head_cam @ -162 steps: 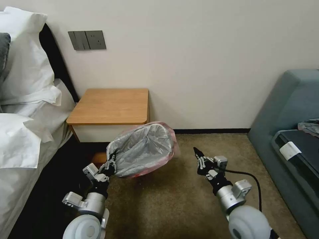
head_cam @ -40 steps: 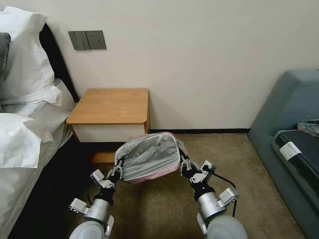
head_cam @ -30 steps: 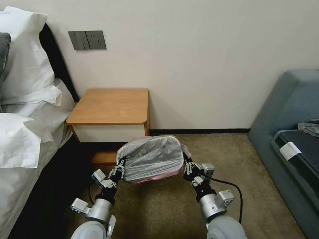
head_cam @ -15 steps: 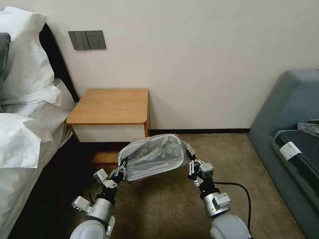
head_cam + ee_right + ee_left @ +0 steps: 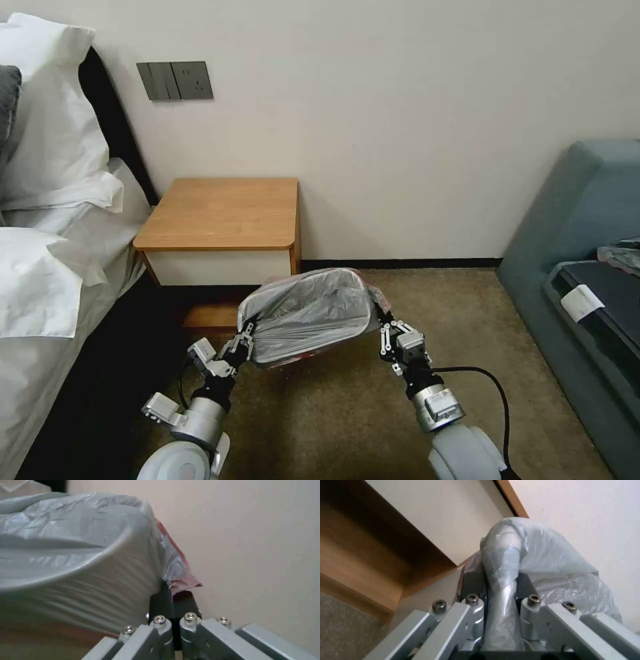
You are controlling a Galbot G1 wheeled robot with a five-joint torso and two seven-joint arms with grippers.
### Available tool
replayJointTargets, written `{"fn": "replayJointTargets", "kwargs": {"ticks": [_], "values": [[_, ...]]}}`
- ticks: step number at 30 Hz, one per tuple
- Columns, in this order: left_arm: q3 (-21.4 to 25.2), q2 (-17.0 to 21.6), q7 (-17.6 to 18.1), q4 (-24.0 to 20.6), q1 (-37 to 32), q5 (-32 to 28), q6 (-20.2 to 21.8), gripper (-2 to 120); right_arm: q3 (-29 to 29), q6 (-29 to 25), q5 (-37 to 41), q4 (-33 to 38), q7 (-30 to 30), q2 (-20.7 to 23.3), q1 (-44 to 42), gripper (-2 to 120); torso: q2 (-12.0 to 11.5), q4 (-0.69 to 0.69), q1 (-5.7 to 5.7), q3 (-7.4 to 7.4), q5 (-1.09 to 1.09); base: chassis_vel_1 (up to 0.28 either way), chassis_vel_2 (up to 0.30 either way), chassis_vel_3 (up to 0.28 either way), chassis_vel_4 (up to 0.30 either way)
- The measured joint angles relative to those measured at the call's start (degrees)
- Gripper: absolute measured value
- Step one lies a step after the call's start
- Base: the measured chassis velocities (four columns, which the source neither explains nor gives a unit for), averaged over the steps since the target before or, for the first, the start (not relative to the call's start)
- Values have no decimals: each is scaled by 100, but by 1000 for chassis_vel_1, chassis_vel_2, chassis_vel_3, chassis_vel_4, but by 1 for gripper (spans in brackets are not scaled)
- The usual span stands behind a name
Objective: Pick up the garbage bag from the table and place it over the trash can.
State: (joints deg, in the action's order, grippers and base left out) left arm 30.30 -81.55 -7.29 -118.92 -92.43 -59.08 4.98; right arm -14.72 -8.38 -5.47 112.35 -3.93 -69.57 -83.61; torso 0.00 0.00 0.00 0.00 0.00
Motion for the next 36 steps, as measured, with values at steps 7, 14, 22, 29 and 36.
{"fn": "replayJointTargets", "kwargs": {"ticks": [7, 14, 22, 29, 36], "values": [[-44, -71, 2, -107, -26, -58, 8, 7, 32, -94, 29, -138, 324, 2, 75, 0, 0, 0, 0, 0, 0, 0, 0, 0, 0], [-106, -153, 4, -155, -35, -62, 25, 7, 20, -51, -236, -259, 550, 19, 127, 0, 0, -1, 0, 0, -1, 0, 0, 0, 0], [-161, -239, 5, -213, -86, -75, 26, 7, 38, -32, -565, -456, 681, 67, 211, 0, 0, 0, 0, 0, 0, 0, 0, 0, 0], [-165, -274, 18, -262, -85, -98, 28, 8, 65, -57, -862, -607, 750, 104, 279, 0, 0, 0, 0, 0, 0, 0, 0, 0, 0], [-117, -292, 20, -218, -45, -82, 30, 8, 44, -50, -933, -539, 744, 125, 219, 5, 0, 1, 0, 0, 0, 0, 0, 0, 0]]}}
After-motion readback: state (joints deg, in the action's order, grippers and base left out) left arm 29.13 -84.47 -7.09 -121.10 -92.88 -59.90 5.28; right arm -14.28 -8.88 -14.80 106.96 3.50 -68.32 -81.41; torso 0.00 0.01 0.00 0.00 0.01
